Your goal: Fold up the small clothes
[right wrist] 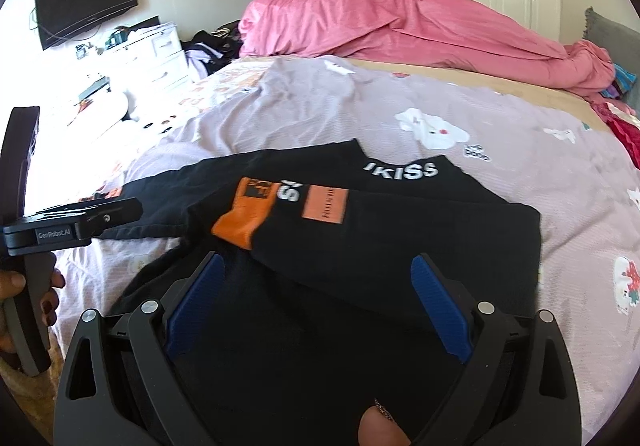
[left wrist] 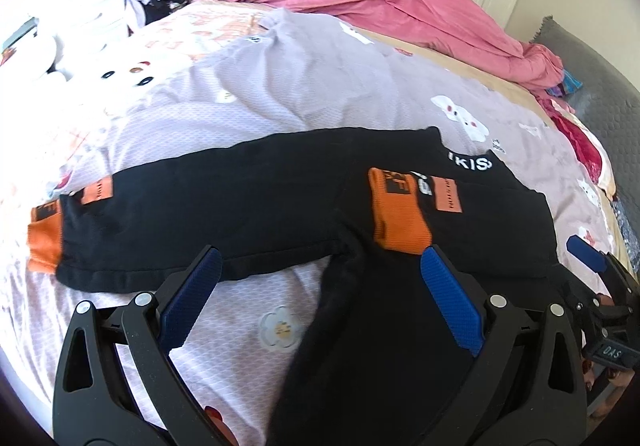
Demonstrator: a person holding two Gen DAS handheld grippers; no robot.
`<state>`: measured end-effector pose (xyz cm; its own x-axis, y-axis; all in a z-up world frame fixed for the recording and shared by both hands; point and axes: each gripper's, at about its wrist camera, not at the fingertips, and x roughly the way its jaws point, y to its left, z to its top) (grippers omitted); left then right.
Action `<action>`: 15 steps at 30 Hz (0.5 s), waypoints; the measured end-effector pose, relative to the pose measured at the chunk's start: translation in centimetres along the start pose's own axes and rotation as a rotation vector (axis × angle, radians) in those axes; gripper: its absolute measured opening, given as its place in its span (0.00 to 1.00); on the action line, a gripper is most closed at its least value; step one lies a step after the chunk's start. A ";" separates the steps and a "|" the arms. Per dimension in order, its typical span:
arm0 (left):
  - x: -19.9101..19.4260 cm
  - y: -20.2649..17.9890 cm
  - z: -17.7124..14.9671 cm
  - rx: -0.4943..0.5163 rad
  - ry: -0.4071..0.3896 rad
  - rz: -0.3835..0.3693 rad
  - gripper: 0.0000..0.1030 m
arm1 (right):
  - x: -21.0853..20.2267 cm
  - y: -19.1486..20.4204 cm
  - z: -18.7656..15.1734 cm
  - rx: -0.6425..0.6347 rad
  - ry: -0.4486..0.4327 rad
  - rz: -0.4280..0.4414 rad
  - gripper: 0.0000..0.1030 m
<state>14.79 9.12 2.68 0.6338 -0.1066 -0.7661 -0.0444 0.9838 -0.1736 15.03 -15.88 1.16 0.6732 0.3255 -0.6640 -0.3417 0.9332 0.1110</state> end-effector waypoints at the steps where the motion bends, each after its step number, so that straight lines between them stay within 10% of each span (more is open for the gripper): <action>1: -0.1 0.5 -0.1 -0.010 -0.002 0.002 0.91 | 0.0 0.5 0.0 -0.008 -0.001 0.006 0.91; 15: -1.2 6.6 -1.2 -0.132 -0.012 0.055 0.91 | 1.1 5.1 0.4 -0.097 0.014 0.060 0.91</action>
<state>12.74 15.57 1.71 0.6369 -0.0509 -0.7693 -0.1798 0.9605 -0.2124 14.30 -10.66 1.27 0.6407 0.3781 -0.6682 -0.4438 0.8926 0.0795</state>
